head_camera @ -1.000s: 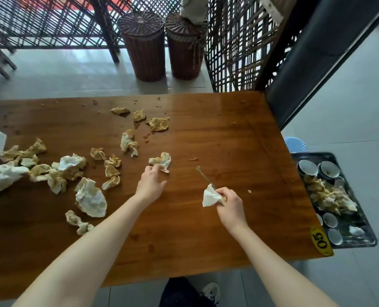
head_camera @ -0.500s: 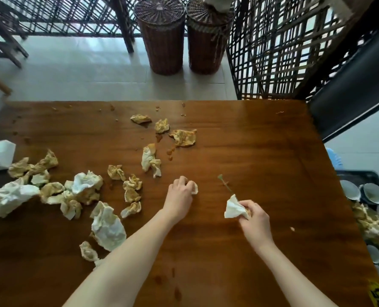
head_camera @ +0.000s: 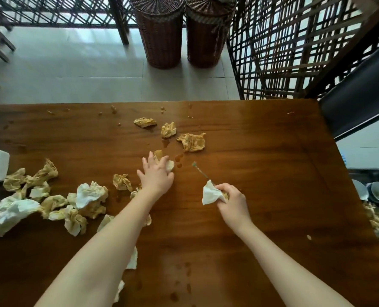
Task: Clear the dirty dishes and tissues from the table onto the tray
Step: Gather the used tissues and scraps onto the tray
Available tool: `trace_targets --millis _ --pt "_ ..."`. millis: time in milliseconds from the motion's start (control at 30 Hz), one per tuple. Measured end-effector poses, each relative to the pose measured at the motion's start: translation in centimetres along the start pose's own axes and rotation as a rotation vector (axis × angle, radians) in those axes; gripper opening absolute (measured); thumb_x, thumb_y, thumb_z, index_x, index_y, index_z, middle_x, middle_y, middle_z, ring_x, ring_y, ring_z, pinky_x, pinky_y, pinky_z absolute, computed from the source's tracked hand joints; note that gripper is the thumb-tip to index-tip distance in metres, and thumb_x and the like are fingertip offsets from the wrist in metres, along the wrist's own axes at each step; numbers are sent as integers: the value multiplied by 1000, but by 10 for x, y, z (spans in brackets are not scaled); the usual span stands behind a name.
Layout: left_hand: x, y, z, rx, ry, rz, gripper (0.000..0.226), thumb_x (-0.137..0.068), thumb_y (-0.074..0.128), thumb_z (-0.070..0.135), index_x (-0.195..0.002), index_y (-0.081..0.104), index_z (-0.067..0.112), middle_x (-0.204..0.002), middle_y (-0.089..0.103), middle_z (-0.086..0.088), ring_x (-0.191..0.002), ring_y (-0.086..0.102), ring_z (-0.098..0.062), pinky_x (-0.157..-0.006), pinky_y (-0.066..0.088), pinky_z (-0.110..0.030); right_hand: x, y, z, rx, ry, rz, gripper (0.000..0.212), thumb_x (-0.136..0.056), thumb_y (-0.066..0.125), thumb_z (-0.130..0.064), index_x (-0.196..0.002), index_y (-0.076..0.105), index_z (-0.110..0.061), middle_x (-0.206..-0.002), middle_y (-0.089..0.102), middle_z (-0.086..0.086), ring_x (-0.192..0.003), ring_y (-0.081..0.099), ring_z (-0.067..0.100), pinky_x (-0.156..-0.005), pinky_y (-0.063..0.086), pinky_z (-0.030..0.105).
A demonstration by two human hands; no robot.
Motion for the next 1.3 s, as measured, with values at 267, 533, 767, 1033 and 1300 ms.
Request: trace_targets --millis 267,533,767,1033,1300 --pt "8 6 -9 -143 75 240 52 -89 47 5 -138 37 20 -137 34 -12 -122 35 -31 -99 36 -40 5 -19 5 78 57 42 23 -85 65 -5 -100 64 -23 -97 60 -8 -88 57 7 -69 47 17" --pt "12 5 -12 7 84 321 51 -86 49 -7 -131 45 17 -122 43 -13 -108 43 -30 -90 42 -38 15 -14 24 124 98 14 27 -83 66 -2 -98 64 -25 -94 58 -9 -85 56 4 -65 43 12" --pt "49 3 26 231 177 299 57 -82 47 -11 -131 46 17 -118 43 -12 -106 42 -27 -90 42 -37 18 -9 31 73 90 9 28 -82 66 -2 -98 64 -25 -93 58 -10 -83 55 2 -66 44 13" --pt "113 38 107 313 314 143 63 -82 52 -15 -131 47 24 -122 42 -5 -113 40 -20 -95 43 -30 52 -85 68 -19 104 168 28 -82 70 -6 -100 62 -26 -94 57 -12 -83 55 3 -67 47 14" --pt "198 101 227 368 409 -69 53 -84 54 -11 -129 48 16 -109 39 -1 -97 49 -14 -71 47 -11 143 -206 165 -243 216 306 27 -81 73 -11 -99 61 -27 -93 63 -10 -81 64 8 -58 54 16"
Point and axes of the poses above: each hand's wrist, its own x-axis away from the middle knuckle, its own y-axis out of the palm, z = x × y, the point moved 6 cm from there along -x, towards the middle knuckle
